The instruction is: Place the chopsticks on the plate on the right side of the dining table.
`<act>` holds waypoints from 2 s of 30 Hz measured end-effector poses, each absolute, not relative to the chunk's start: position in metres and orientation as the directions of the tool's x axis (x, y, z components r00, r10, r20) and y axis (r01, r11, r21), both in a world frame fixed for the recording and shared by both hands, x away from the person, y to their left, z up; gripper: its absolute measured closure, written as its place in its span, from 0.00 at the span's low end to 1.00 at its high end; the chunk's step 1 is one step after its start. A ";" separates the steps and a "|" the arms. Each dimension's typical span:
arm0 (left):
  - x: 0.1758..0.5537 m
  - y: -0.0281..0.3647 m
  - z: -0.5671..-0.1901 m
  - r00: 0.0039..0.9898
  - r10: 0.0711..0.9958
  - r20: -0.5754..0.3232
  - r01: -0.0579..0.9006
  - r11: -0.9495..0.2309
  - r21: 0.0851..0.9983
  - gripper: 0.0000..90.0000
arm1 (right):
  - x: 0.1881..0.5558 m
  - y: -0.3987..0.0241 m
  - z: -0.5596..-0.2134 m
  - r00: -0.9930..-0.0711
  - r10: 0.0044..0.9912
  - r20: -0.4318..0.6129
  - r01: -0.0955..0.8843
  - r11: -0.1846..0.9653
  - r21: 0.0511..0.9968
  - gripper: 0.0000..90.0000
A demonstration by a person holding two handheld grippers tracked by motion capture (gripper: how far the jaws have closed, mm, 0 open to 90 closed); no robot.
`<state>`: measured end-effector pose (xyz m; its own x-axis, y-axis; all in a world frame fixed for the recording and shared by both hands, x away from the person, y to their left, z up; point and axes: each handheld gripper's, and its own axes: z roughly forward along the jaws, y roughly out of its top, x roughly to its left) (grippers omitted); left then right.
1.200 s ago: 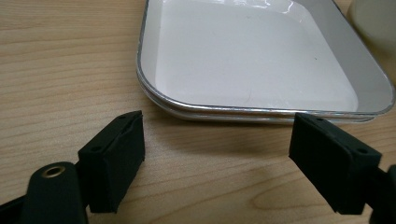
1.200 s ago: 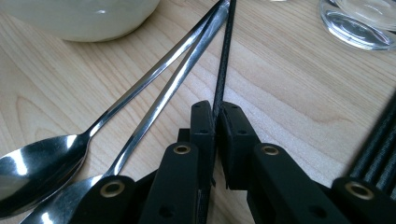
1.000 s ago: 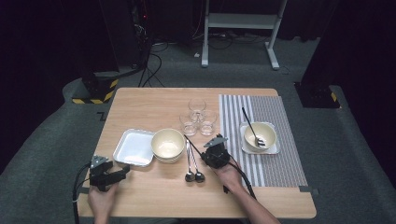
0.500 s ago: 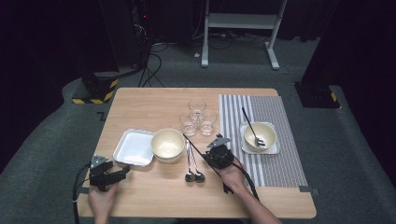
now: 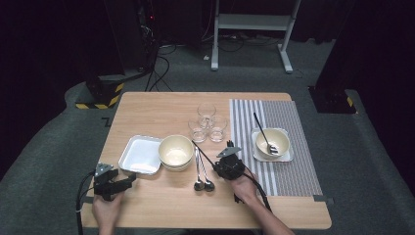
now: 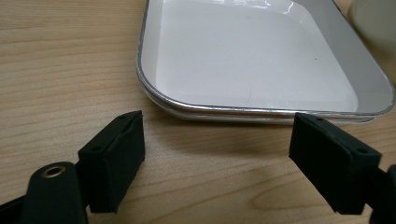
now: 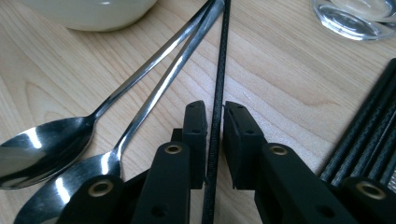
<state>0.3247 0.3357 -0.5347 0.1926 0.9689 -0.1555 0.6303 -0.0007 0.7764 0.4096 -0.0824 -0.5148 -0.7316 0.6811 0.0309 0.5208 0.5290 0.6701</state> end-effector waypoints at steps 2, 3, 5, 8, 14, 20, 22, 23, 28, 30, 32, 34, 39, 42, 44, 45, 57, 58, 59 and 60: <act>0.325 0.336 -0.535 0.193 0.969 -0.157 0.630 0.000 0.776 0.20 | 0.412 -0.081 -0.517 -0.729 0.684 0.020 0.521 0.536 0.664 0.92; 0.325 0.336 -0.535 0.193 0.969 -0.157 0.630 0.000 0.776 0.20 | 0.412 -0.080 -0.517 -0.725 0.688 0.023 0.526 0.533 0.663 0.93; 0.325 0.336 -0.535 0.193 0.969 -0.158 0.631 0.001 0.776 0.20 | 0.413 -0.077 -0.517 -0.723 0.691 0.006 0.521 0.540 0.661 0.94; 0.325 0.336 -0.535 0.192 0.968 -0.162 0.631 0.005 0.776 0.20 | 0.415 -0.075 -0.517 -0.715 0.699 0.003 0.527 0.536 0.660 0.94; 0.325 0.336 -0.534 0.194 0.970 -0.147 0.632 -0.009 0.775 0.21 | 0.422 -0.072 -0.518 -0.724 0.688 -0.051 0.486 0.561 0.670 0.94; 0.325 0.336 -0.534 0.195 0.970 -0.147 0.632 -0.010 0.775 0.21 | 0.428 -0.067 -0.518 -0.726 0.684 -0.072 0.472 0.571 0.671 0.94; 0.325 0.336 -0.534 0.195 0.969 -0.150 0.633 -0.008 0.774 0.21 | 0.432 -0.068 -0.518 -0.723 0.689 -0.049 0.488 0.560 0.669 0.92; 0.325 0.336 -0.534 0.195 0.970 -0.146 0.632 -0.010 0.775 0.21 | 0.434 -0.068 -0.518 -0.722 0.690 -0.053 0.488 0.562 0.668 0.90; 0.325 0.336 -0.534 0.195 0.969 -0.149 0.632 -0.008 0.775 0.21 | 0.441 -0.066 -0.516 -0.722 0.691 -0.035 0.506 0.563 0.654 0.89; 0.325 0.336 -0.534 0.195 0.969 -0.149 0.632 -0.008 0.775 0.21 | 0.442 -0.065 -0.515 -0.722 0.691 -0.033 0.509 0.563 0.651 0.88; 0.325 0.336 -0.534 0.196 0.969 -0.149 0.632 -0.008 0.775 0.21 | 0.444 -0.064 -0.516 -0.720 0.694 -0.022 0.514 0.554 0.654 0.88; 0.325 0.336 -0.534 0.196 0.969 -0.151 0.633 -0.008 0.774 0.21 | 0.447 -0.065 -0.516 -0.719 0.695 -0.011 0.519 0.547 0.657 0.89; 0.324 0.336 -0.534 0.196 0.968 -0.154 0.633 -0.005 0.774 0.21 | 0.448 -0.066 -0.515 -0.720 0.694 -0.009 0.522 0.550 0.652 0.93; 0.324 0.336 -0.534 0.195 0.968 -0.156 0.633 -0.003 0.774 0.21 | 0.449 -0.065 -0.514 -0.721 0.693 -0.015 0.523 0.558 0.644 0.94; 0.324 0.336 -0.534 0.195 0.968 -0.156 0.633 -0.003 0.774 0.21 | 0.447 -0.062 -0.514 -0.718 0.695 -0.034 0.518 0.566 0.641 0.94; 0.324 0.336 -0.534 0.197 0.969 -0.151 0.633 -0.008 0.774 0.21 | 0.447 -0.062 -0.514 -0.718 0.695 -0.037 0.517 0.569 0.640 0.94; 0.324 0.336 -0.534 0.196 0.968 -0.155 0.633 -0.004 0.774 0.21 | 0.447 -0.059 -0.514 -0.718 0.696 -0.004 0.530 0.551 0.645 0.95; 0.324 0.337 -0.534 0.197 0.968 -0.153 0.633 -0.006 0.774 0.21 | 0.447 -0.059 -0.514 -0.720 0.694 -0.002 0.529 0.550 0.646 0.95; 0.324 0.336 -0.534 0.197 0.968 -0.153 0.633 -0.006 0.774 0.21 | 0.447 -0.060 -0.513 -0.721 0.692 -0.001 0.526 0.550 0.649 0.95; 0.324 0.336 -0.534 0.197 0.968 -0.153 0.633 -0.006 0.774 0.21 | 0.447 -0.060 -0.513 -0.721 0.692 -0.001 0.526 0.550 0.649 0.95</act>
